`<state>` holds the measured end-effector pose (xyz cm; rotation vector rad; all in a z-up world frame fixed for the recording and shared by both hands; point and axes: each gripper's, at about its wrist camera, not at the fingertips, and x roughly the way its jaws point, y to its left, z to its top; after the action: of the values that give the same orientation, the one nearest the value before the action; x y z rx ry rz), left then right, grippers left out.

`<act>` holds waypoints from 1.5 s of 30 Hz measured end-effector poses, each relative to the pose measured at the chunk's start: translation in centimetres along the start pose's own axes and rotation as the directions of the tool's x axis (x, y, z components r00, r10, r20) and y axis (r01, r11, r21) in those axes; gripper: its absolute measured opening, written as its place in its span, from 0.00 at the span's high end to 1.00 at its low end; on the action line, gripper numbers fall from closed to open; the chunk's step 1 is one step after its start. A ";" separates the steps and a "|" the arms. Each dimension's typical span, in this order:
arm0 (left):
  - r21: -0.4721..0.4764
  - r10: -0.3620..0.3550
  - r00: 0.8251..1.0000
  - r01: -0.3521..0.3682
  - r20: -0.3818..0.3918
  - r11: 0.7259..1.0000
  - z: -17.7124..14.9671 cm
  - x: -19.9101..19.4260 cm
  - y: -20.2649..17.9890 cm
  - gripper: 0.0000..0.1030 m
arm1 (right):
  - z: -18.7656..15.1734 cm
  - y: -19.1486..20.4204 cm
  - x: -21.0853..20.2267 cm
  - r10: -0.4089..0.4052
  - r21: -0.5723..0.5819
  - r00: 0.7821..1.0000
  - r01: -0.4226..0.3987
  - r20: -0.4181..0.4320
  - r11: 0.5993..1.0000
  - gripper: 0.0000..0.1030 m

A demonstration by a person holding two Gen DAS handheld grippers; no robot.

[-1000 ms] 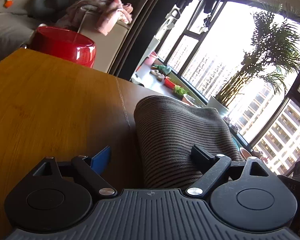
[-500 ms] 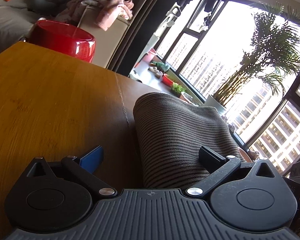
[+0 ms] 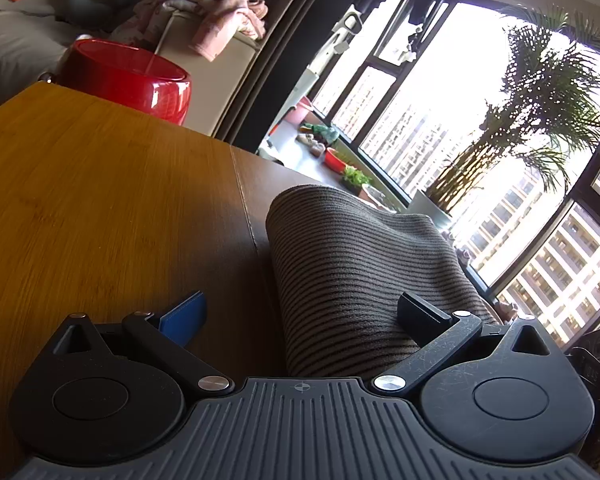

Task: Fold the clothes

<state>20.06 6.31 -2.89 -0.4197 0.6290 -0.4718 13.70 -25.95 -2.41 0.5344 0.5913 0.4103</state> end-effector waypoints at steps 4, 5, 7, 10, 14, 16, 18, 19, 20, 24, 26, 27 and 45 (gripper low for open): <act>0.008 0.007 1.000 -0.007 -0.005 1.000 0.0 0.1 -0.2 0.00 | -0.2 0.0 0.2 0.044 0.022 0.999 -0.044 -0.009 0.999 0.00; 0.011 0.010 1.000 -0.010 -0.008 1.000 0.0 0.1 -0.3 0.00 | -0.3 0.2 0.3 0.060 0.026 0.998 -0.060 -0.016 0.998 0.00; 0.019 0.020 1.000 -0.019 -0.015 1.000 0.1 0.1 -0.5 0.00 | -0.5 0.8 0.6 0.086 0.017 0.996 -0.085 -0.038 0.996 0.00; 0.033 0.035 0.999 -0.034 -0.029 0.999 0.2 0.1 -0.8 0.00 | -0.7 2.3 0.9 0.040 -0.048 0.997 -0.043 -0.071 0.998 0.00; 0.025 0.052 0.997 -0.051 -0.062 0.998 0.6 -0.1 -1.0 0.00 | -0.8 4.4 1.3 -0.054 -0.153 0.992 0.036 -0.115 0.988 0.00; 0.010 0.050 0.996 -0.050 -0.077 0.999 0.9 -0.4 -0.9 0.00 | -0.7 4.8 1.0 -0.080 -0.146 0.991 0.064 -0.108 0.987 0.00; 0.019 0.055 0.996 -0.054 -0.071 0.998 1.0 -1.0 -0.9 0.00 | -0.4 5.3 0.2 -0.107 -0.179 0.992 0.094 -0.068 0.979 0.00; 0.029 0.059 0.996 -0.057 -0.065 0.998 1.1 -1.3 -1.1 0.02 | -0.2 5.6 -0.3 -0.124 -0.204 0.991 0.113 -0.041 0.972 0.01; 0.045 0.063 0.996 -0.060 -0.059 0.997 1.1 -1.6 -1.3 0.07 | 0.1 5.9 -0.7 -0.141 -0.231 0.990 0.134 -0.013 0.964 0.07; 0.093 0.061 0.997 -0.056 -0.049 0.994 1.2 -2.5 -2.6 0.27 | 0.8 6.5 -1.3 -0.180 -0.276 0.984 0.171 -0.006 0.946 0.37; 0.119 0.064 0.997 -0.058 -0.043 0.991 1.3 -2.9 -3.3 0.38 | 0.8 6.7 -1.0 -0.167 -0.285 0.986 0.151 -0.031 0.947 0.52; 0.127 0.064 0.997 -0.058 -0.041 0.990 1.4 -3.1 -3.6 0.39 | 0.7 6.9 -0.9 -0.161 -0.292 0.986 0.144 -0.037 0.946 0.55; 0.192 -0.016 1.000 0.017 -0.005 0.981 2.3 -3.9 -6.8 0.39 | 1.1 6.6 -1.4 -0.192 -0.346 0.980 0.162 -0.052 0.924 0.58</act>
<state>16.77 3.40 4.03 -0.2407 0.5778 -0.5442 12.00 -21.82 2.79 0.1296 0.6294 0.3545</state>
